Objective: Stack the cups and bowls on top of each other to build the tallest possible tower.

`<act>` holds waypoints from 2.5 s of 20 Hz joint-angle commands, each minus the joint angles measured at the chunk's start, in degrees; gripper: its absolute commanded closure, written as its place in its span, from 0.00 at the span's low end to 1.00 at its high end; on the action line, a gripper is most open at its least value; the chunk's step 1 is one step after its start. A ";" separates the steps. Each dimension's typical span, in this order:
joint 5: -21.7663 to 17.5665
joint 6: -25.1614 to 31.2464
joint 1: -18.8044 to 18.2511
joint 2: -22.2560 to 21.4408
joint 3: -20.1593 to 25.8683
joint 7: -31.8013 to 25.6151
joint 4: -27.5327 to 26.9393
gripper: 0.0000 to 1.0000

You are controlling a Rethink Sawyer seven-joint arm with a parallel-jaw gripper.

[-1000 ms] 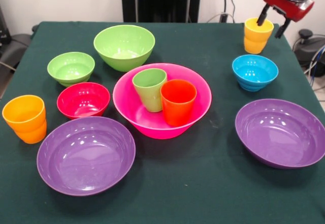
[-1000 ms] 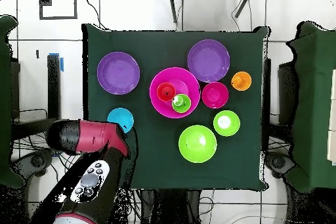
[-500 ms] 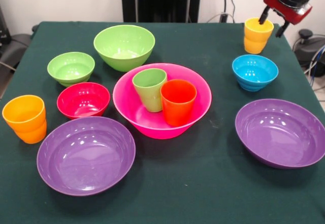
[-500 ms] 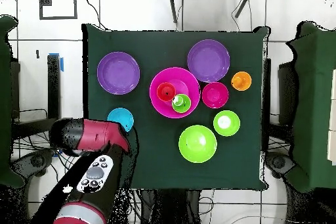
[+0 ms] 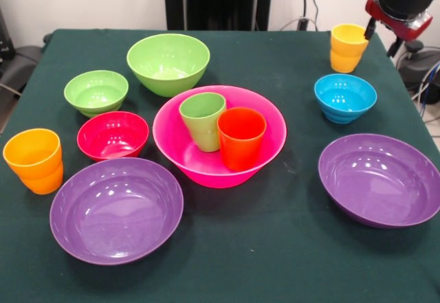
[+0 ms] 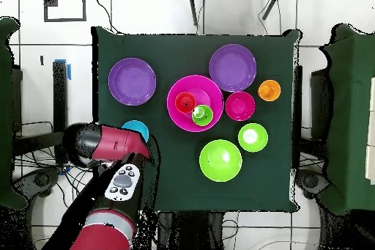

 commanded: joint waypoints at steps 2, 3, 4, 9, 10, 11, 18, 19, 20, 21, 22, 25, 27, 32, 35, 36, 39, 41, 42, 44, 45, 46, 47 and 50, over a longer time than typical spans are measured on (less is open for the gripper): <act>-0.70 -0.99 0.74 1.80 5.78 6.04 -0.09 0.00; -1.35 -0.90 1.29 2.05 4.96 6.44 -0.32 0.00; -1.59 -0.63 1.37 2.11 4.63 6.49 -0.18 0.00; -3.10 2.26 2.44 3.52 2.31 7.90 -2.03 0.00; -3.42 2.91 2.92 3.72 1.69 8.45 -2.44 0.00; -3.71 3.33 3.26 4.00 1.11 8.76 -2.86 0.00; -3.54 2.74 4.01 5.73 -0.44 8.22 -3.32 0.00; -3.78 3.29 4.22 6.12 -1.00 8.37 -3.65 0.00; -4.20 4.07 4.53 6.48 -1.77 8.58 -4.00 0.00; -4.57 4.57 4.50 6.85 -2.41 8.42 -4.17 0.00; -4.88 5.03 4.62 7.12 -2.92 8.32 -4.29 0.00; -5.22 6.11 4.67 7.35 -3.19 7.98 -3.88 0.00; -5.16 6.66 4.73 7.49 -3.12 8.07 -3.62 0.00; -3.71 5.99 4.44 7.79 -1.52 7.53 -2.76 0.00; -2.18 3.62 3.75 7.63 0.28 6.54 -1.62 0.00; -1.92 3.12 3.71 7.63 0.61 6.45 -1.53 0.00; -0.82 1.45 3.29 7.41 1.99 5.88 -1.00 0.00; -0.28 0.56 2.91 7.14 2.75 5.38 -0.57 0.00; -0.13 0.35 2.79 7.00 3.00 5.23 -0.43 0.00; -0.08 -0.22 2.58 6.79 3.34 4.89 -0.30 0.00; -0.03 -0.40 2.29 6.66 3.59 4.54 -0.17 0.00; 0.03 -0.68 2.06 6.48 3.90 4.20 0.06 0.00; -0.08 -0.80 1.94 6.43 3.93 4.07 0.07 0.00; -0.31 -2.23 1.71 6.40 4.19 3.89 0.31 0.00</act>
